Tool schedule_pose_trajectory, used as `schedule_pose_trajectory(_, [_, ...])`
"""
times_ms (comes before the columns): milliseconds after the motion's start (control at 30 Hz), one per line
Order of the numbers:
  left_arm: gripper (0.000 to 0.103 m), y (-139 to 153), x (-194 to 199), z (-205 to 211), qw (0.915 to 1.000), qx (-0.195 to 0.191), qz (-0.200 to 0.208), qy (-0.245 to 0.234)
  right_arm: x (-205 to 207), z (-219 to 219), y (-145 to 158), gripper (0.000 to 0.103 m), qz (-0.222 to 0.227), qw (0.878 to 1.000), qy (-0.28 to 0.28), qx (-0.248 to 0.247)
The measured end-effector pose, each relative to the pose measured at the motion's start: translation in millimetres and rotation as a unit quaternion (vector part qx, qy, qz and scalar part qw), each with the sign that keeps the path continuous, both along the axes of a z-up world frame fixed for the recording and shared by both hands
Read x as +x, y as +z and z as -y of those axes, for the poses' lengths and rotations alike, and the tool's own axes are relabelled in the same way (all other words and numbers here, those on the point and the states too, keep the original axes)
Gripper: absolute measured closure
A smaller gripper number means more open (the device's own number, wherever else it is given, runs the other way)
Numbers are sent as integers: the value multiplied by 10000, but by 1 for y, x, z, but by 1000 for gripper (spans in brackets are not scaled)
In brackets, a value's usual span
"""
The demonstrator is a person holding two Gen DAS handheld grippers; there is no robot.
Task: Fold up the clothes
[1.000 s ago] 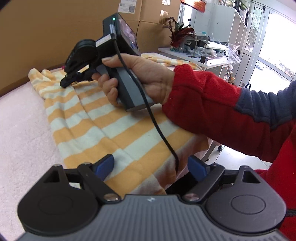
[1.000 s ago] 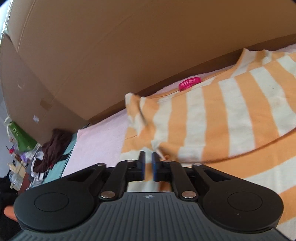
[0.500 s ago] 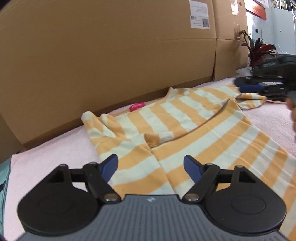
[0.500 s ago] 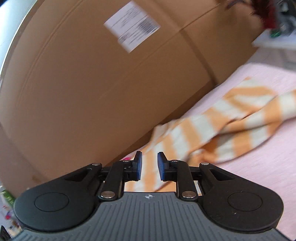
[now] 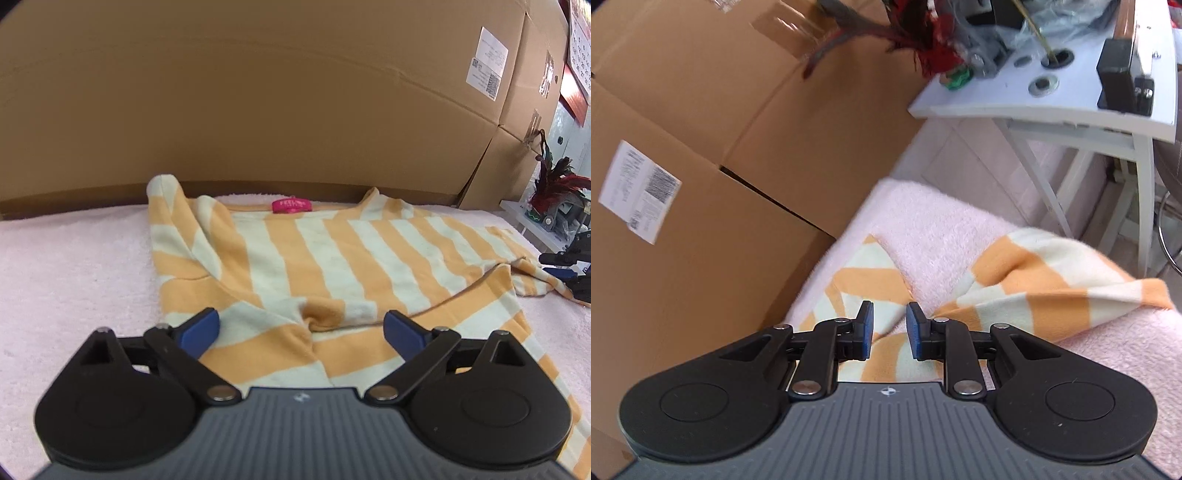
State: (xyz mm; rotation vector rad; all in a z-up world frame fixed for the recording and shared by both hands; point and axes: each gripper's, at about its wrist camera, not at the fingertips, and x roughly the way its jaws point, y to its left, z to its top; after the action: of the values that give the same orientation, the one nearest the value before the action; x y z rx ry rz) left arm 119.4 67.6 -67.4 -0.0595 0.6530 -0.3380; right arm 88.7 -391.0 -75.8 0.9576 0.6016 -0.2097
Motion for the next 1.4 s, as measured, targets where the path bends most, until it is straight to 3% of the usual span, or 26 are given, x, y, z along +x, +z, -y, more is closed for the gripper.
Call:
schedule_pose_trajectory(133, [3,-1,3,-1,10000,-69,-32,-56,7,8,-6,85,10,9992,-165,369])
schedule_pose_trajectory(233, [2,-1,3,0,10000,-52,-37,-69,10,7,-1,85,-222,9983,-230,495])
schedule_pose_trajectory(400, [1,-1,3,1,10000,-35,-47,-77,25,-7,5,81,-342,9993,-137,75])
schedule_pose_trajectory(567, [1,-1,3,0,9999,-34,-47,-83,28,-11,2,77,-247,9978,-563,248])
schedule_pose_trajectory(700, [1,-2,3,1,9999,-55,-53,-91,25,-26,-4,72,156,9971,-737,-76])
schedule_pose_trajectory(833, [1,-3,2,0,9999,-88,-49,-93,29,-32,-11,84,511,9923,-941,-621])
schedule_pose_trajectory(867, [1,-3,2,0,9999,-99,-48,-93,30,-33,-13,94,557,9907,-952,-795])
schedule_pose_trajectory(900, [1,-3,2,0,9999,-112,-47,-94,31,-34,-15,97,540,9898,-919,-942])
schedule_pose_trajectory(1033, [1,-3,2,-1,9998,-145,-46,-89,22,-24,-11,93,1106,9892,-820,-503])
schedule_pose_trajectory(1167, [1,-3,1,-2,9998,-173,-33,-83,-2,-9,1,93,1983,9722,-1197,-343])
schedule_pose_trajectory(1267, [1,-2,1,-3,9997,-231,-28,-83,-3,-3,-4,93,1945,9721,-1311,-63])
schedule_pose_trajectory(1400, [1,-2,1,-4,9996,-249,-37,-97,10,0,-14,94,1325,9832,-1247,116])
